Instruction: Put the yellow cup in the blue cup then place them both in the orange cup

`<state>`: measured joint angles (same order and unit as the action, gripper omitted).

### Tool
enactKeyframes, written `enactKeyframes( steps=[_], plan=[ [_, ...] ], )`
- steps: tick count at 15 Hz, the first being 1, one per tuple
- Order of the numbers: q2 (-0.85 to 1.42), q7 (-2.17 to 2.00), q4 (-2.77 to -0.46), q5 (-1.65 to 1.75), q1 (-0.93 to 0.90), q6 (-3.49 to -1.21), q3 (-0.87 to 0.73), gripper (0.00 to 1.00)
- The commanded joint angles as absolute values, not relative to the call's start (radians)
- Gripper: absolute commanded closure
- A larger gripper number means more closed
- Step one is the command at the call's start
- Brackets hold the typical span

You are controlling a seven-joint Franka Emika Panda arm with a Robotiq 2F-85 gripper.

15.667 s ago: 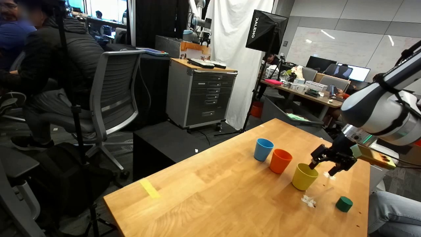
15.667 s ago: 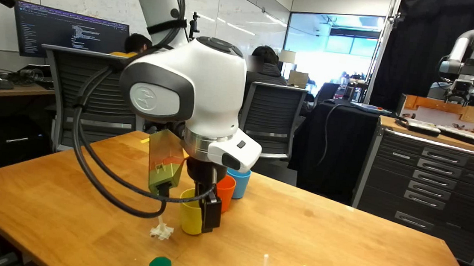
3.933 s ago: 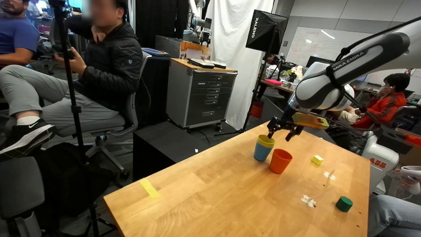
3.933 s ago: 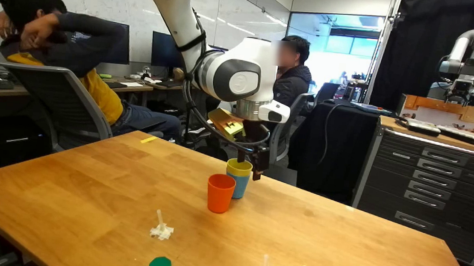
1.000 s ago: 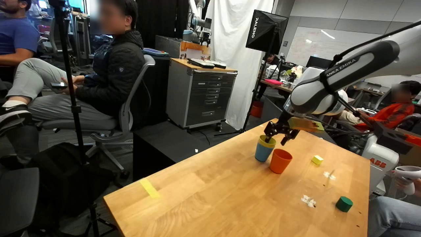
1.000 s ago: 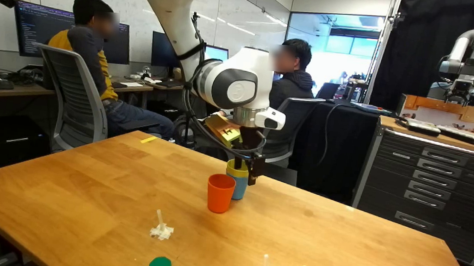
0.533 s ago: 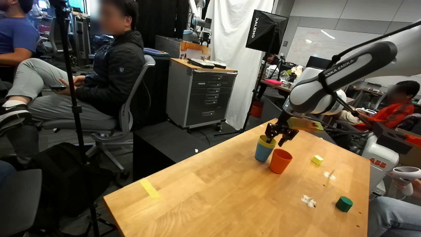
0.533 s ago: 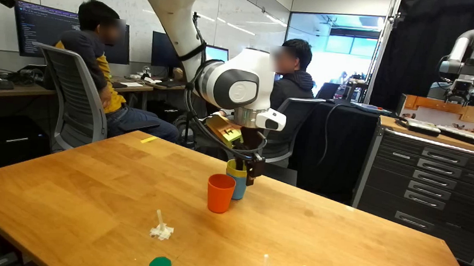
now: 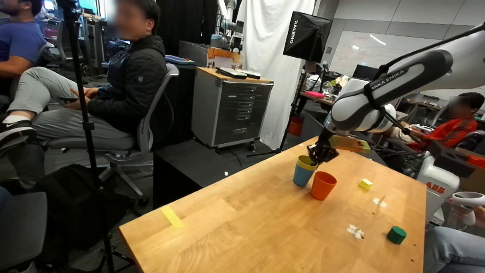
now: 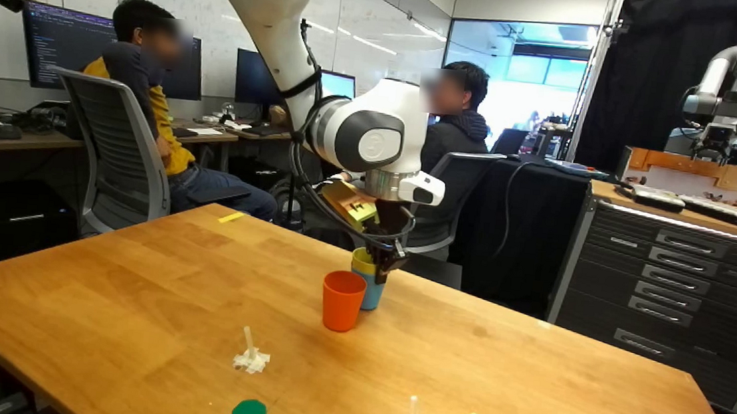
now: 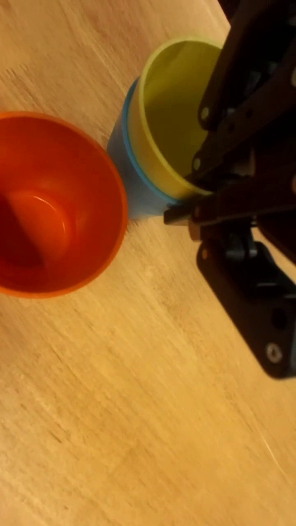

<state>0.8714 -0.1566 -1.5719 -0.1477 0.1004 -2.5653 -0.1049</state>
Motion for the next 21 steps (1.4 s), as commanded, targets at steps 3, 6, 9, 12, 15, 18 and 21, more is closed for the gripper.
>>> enactKeyframes(
  steps=[3, 6, 9, 12, 15, 18, 21],
  plan=[
    [0.890, -0.179, -1.524, -0.122, 0.088, -2.532, -0.116, 0.93],
    [0.871, -0.179, -1.545, -0.121, 0.091, -2.525, -0.117, 0.93],
    [0.834, -0.192, -1.597, -0.121, 0.086, -2.566, -0.133, 0.93],
    [0.787, -0.186, -1.644, -0.130, 0.099, -2.571, -0.136, 0.93],
    [0.728, -0.170, -1.686, -0.137, 0.117, -2.554, -0.132, 0.93],
    [0.647, -0.171, -1.756, -0.144, 0.122, -2.585, -0.129, 0.93],
    [0.542, -0.168, -1.856, -0.137, 0.116, -2.647, -0.134, 0.94]
  ],
)
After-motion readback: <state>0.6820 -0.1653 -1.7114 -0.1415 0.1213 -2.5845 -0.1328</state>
